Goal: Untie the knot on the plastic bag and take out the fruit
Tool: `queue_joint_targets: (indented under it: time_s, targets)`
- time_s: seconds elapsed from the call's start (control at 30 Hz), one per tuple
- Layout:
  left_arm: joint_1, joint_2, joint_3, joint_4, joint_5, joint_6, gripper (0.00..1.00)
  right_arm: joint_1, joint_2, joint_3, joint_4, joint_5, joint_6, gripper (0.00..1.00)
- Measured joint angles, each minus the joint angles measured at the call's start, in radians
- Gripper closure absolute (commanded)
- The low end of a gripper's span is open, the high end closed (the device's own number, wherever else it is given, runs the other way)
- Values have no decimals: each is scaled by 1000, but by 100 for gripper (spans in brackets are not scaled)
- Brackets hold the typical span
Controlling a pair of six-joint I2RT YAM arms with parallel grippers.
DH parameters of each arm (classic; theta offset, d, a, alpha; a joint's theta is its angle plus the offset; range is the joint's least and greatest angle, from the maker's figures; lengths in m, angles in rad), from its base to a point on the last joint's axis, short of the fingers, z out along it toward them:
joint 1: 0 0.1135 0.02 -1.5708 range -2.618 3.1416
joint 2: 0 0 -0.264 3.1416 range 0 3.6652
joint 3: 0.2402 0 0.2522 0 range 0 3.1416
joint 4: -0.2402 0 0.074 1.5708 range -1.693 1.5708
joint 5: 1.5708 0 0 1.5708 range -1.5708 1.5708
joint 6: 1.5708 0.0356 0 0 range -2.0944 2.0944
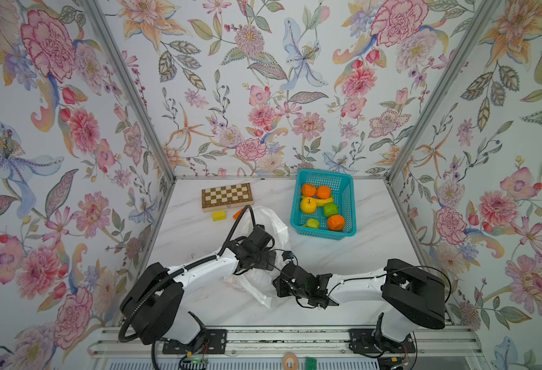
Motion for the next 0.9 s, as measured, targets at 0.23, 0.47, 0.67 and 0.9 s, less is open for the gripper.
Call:
queue_joint_targets:
  time_s: [0.23, 0.47, 0.67, 0.9]
  targets:
    - [0, 46, 10, 6, 22, -9, 29, -2, -4, 2, -16, 1, 0, 79]
    - [0, 15, 10, 8, 51, -12, 40, -13, -32, 24, -71, 19, 24, 61]
    - [0, -96, 18, 7, 84, -27, 45, -32, -116, 26, -106, 50, 37, 54]
    - [4, -169, 84, -35, 100, -102, 48, -81, -173, 26, -142, 88, 38, 66]
